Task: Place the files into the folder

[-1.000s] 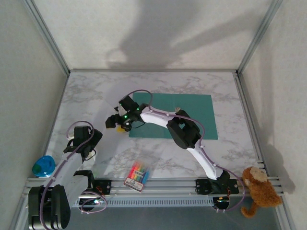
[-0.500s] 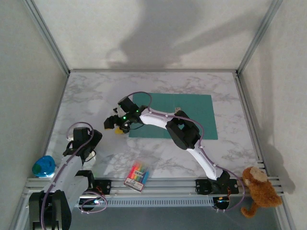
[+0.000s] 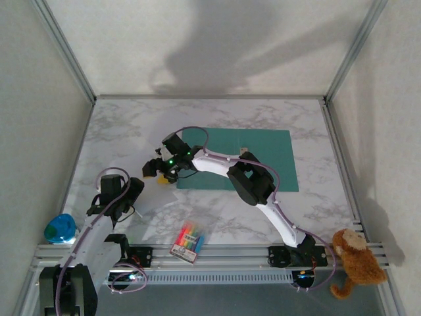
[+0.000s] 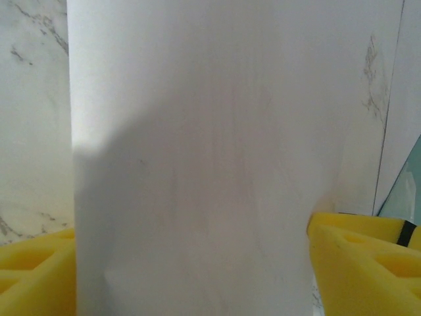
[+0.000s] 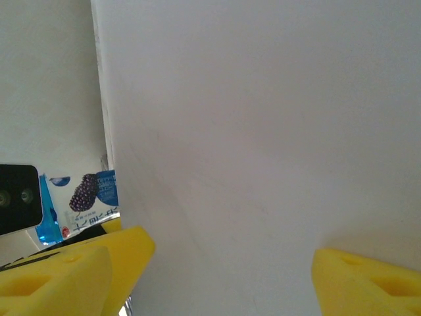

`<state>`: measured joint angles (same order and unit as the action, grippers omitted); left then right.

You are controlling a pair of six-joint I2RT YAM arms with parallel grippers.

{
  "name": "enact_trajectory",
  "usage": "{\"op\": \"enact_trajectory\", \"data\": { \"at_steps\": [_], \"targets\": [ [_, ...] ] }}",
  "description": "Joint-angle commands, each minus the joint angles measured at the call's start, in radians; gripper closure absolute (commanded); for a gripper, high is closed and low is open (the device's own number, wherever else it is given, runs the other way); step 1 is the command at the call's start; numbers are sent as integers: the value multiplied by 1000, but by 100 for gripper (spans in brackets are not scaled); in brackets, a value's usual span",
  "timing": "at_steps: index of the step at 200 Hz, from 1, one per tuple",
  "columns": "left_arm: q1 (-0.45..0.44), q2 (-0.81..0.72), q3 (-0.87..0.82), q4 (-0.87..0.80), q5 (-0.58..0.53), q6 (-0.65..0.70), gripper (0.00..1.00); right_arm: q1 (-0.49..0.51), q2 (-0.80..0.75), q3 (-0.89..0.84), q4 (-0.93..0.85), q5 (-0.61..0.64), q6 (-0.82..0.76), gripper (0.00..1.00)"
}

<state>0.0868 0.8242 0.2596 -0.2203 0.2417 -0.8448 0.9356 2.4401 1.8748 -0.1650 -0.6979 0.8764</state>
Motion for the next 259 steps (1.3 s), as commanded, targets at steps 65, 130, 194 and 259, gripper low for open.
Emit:
{"op": "enact_trajectory", "data": {
  "at_steps": [65, 130, 194, 259],
  "targets": [
    [1, -61, -12, -3, 13, -35, 40, -21, -13, -64, -34, 21, 1, 20],
    [5, -79, -17, 19, 53, -59, 54, -44, -26, -17, -52, 9, -3, 19],
    [14, -91, -29, 64, 116, -90, 63, -85, -67, 12, -62, -16, -2, 18],
    [26, -95, -24, 91, 167, -108, 66, -128, -127, 15, -82, -60, -2, 16]
  ]
}}
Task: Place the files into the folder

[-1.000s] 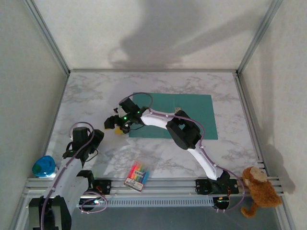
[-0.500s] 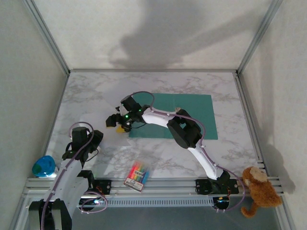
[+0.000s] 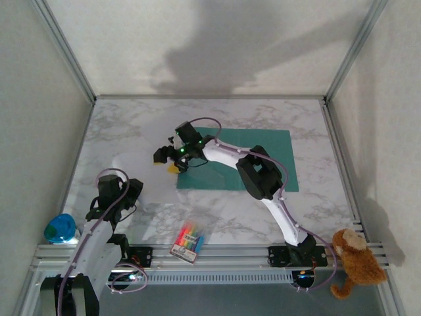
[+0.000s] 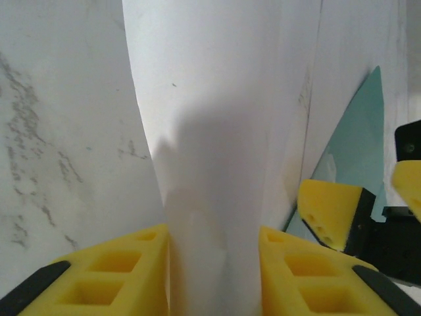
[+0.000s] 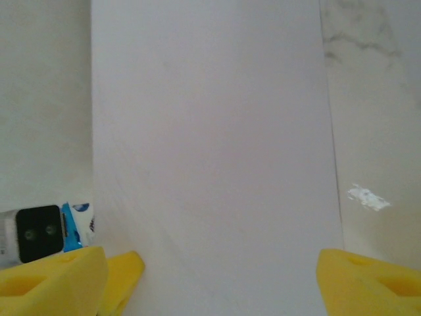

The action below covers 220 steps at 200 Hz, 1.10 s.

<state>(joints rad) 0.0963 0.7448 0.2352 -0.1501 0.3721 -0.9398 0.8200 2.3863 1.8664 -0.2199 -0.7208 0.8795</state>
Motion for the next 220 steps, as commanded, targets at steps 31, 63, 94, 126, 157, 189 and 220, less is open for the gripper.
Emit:
{"op": "enact_trajectory", "data": {
  "at_steps": [31, 63, 94, 126, 157, 189, 220],
  "targets": [
    [34, -34, 17, 0, 63, -20, 67, -50, -146, -38, -1, -68, 10, 16],
    [39, -55, 62, -21, 88, -33, 67, -99, -219, -153, 116, -131, 95, 15],
    [39, -45, 115, -19, 153, -37, 67, -141, -280, -300, 288, -192, 249, 15],
    [38, -43, 182, -29, 203, -48, 67, -181, -320, -470, 570, -238, 494, 15],
    [34, -30, 227, -16, 254, -83, 67, -197, -357, -576, 678, -239, 619, 15],
    [29, -32, 277, -23, 260, -104, 67, -206, -391, -672, 816, -228, 738, 15],
    [9, -31, 319, -8, 270, -140, 68, -209, -410, -744, 970, -204, 839, 15]
  ]
}}
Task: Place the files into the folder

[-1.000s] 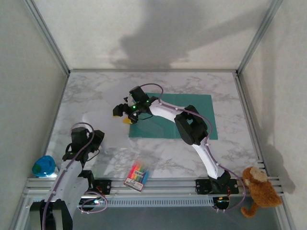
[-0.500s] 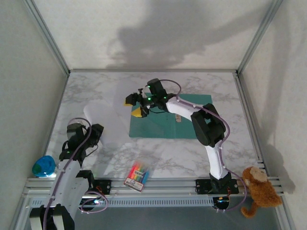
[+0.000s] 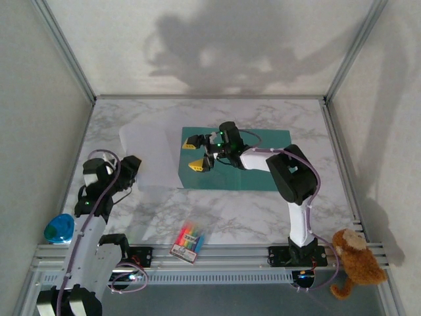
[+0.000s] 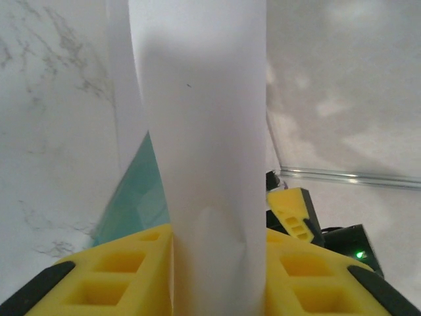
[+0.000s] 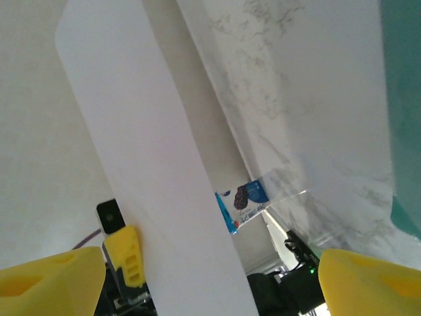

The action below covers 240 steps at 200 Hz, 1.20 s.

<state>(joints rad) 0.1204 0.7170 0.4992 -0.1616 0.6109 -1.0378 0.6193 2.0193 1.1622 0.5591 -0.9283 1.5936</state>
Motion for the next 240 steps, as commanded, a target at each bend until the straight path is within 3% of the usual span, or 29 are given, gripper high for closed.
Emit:
{"op": "enact_trajectory", "data": {
  "at_steps": [1, 62, 119, 192, 240],
  "targets": [
    [-17, -3, 57, 4, 31, -45, 68, -9, -43, -41, 195, 5, 128, 15],
    [-82, -34, 167, 8, 28, -137, 67, -9, -63, -79, 395, 25, 207, 15],
    [-208, -16, 176, 86, -12, -183, 66, -5, -91, -65, 461, 2, 187, 17],
    [-252, 8, 97, 123, 36, -148, 66, -3, -168, -58, 552, -24, 164, 32],
    [-249, 1, 105, 86, 92, -53, 65, -1, -211, -55, 422, -75, 36, 44]
  ]
}}
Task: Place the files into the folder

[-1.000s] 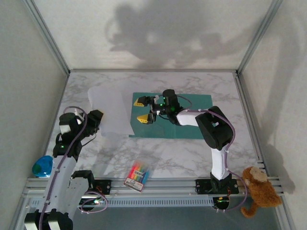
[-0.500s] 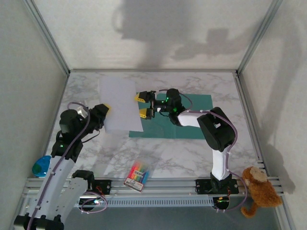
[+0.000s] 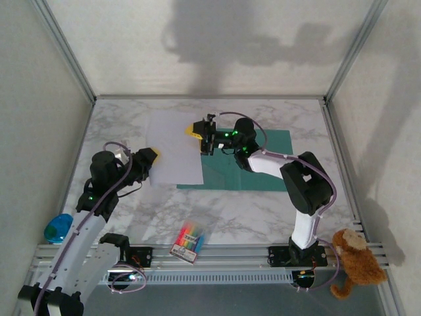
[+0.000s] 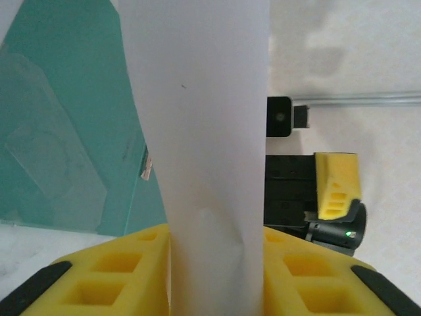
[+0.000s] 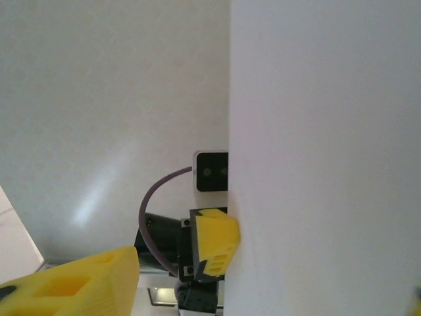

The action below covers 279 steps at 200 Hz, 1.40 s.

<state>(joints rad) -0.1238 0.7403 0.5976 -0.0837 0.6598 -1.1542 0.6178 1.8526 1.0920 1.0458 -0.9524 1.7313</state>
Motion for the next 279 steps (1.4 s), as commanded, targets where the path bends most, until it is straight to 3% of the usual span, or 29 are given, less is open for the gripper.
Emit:
{"op": "enact_trajectory", "data": {
  "at_steps": [1, 68, 142, 279],
  "targets": [
    [-5, -23, 8, 7, 43, 64, 65, 0, -46, 15, -68, -52, -107, 44],
    [-6, -31, 24, 13, 50, 94, 65, 16, -92, 26, -204, -118, -269, 53],
    [-6, -50, 14, 22, 50, 88, 63, 16, -98, 23, -199, -107, -271, 61],
    [-11, -93, -42, 63, 34, 50, 62, 28, -78, 34, -171, -64, -230, 67]
  ]
}}
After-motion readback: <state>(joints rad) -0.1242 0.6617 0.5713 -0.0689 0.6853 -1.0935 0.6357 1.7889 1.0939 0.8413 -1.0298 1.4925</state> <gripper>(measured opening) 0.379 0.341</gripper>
